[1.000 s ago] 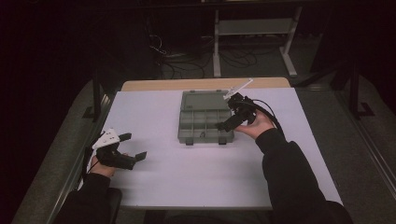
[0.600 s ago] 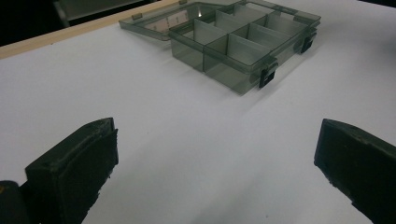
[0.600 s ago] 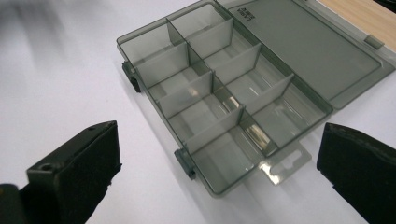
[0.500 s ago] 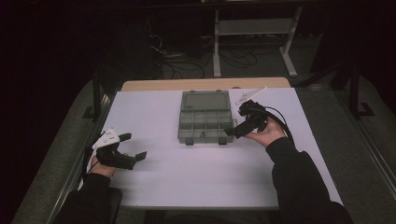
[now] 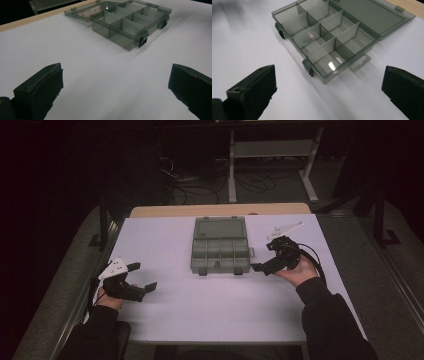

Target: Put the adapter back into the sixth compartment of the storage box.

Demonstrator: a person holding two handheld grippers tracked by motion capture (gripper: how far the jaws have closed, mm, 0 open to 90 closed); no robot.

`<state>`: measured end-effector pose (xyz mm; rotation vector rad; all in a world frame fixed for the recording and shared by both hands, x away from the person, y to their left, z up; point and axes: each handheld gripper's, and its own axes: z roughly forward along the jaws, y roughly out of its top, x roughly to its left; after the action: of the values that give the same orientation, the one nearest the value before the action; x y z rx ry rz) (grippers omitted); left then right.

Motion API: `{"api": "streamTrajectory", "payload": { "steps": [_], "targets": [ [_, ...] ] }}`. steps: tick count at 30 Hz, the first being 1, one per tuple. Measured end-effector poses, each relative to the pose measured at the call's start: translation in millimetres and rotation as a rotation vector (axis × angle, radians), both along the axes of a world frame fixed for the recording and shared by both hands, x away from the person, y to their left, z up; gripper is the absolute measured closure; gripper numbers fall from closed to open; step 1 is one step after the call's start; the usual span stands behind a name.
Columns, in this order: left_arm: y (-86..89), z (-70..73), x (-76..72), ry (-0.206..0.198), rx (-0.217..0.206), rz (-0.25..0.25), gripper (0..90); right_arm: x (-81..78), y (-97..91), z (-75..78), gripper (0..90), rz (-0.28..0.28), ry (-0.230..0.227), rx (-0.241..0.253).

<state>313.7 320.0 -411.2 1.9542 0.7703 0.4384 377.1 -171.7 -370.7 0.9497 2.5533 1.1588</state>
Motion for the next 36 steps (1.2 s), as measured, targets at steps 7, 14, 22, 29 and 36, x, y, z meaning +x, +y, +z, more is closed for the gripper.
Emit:
{"api": "streamTrajectory", "payload": {
  "steps": [7,14,22,29,36],
  "targets": [
    [0.0,0.1,0.1,-0.001,0.000,-0.001,0.0,-8.4,-15.1,-5.0,0.0,-0.031,-0.013,0.048],
    [-0.2,0.3,0.0,-0.003,0.000,-0.003,0.0,-21.5,-31.1,-15.4,0.0,-0.060,-0.021,0.077],
    [-0.3,0.8,-0.2,-0.005,0.000,-0.003,0.0,-29.8,-41.5,-23.1,0.0,-0.077,-0.026,0.083],
    [-0.4,1.0,-0.7,-0.008,-0.002,-0.003,0.0,-44.9,-63.4,-29.8,0.0,-0.146,-0.083,0.122],
    [-1.0,1.3,-0.9,-0.008,0.001,-0.004,0.0,-54.4,-75.7,-35.9,0.0,-0.177,-0.089,0.149]
  ]
}}
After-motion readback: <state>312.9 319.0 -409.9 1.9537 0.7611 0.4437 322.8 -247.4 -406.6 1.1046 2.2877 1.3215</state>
